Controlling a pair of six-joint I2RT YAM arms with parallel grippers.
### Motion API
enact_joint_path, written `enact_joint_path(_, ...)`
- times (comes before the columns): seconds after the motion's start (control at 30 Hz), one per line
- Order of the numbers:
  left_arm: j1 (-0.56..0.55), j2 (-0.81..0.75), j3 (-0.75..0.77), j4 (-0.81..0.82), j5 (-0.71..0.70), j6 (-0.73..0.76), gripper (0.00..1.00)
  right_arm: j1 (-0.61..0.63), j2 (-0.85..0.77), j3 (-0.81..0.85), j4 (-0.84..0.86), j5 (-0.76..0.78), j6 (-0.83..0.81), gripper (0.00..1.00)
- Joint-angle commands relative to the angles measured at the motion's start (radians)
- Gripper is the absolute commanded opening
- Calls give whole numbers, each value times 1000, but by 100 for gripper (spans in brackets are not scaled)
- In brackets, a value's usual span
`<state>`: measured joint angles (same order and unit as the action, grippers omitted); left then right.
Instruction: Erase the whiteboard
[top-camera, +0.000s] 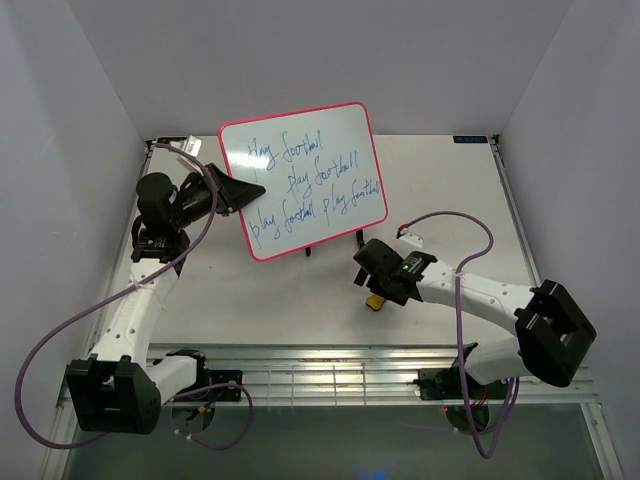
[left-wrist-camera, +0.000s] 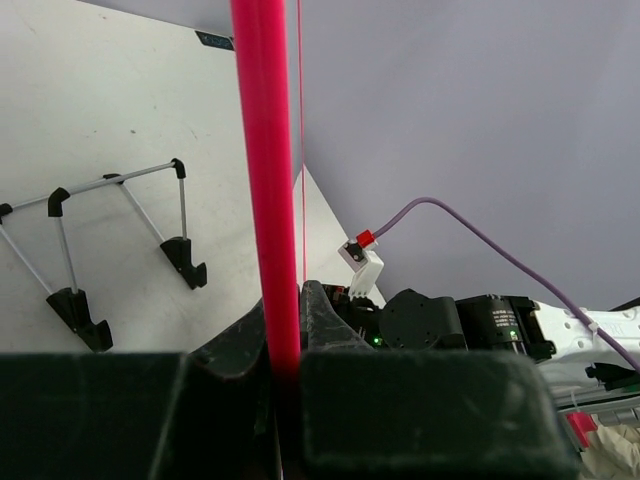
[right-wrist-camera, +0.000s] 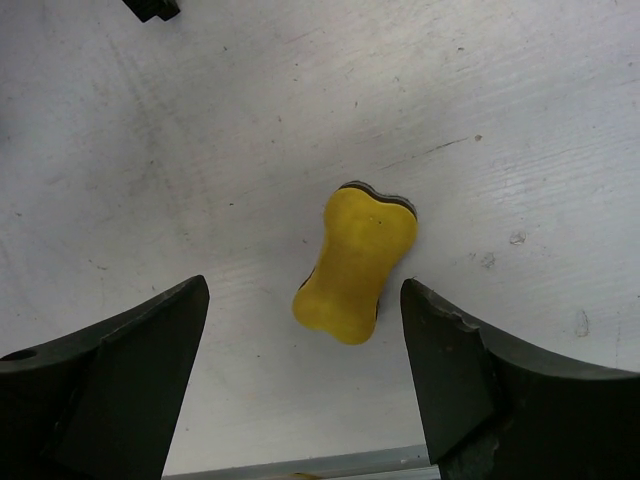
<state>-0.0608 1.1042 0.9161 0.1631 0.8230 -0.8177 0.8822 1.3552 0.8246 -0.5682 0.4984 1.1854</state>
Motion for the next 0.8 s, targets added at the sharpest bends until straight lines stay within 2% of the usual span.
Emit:
enact_joint_path(0.0, 4, -66, 41, 69, -15, 17, 0, 6, 18, 13, -30, 69, 56, 83)
enact_joint_path(0.57, 3, -76, 3, 58, 15, 41, 0, 6, 62, -53, 8, 89, 98, 74)
enact_joint_path(0.77, 3, -81, -10, 59, 21, 48, 0, 6, 71, -70, 24, 83, 112, 63)
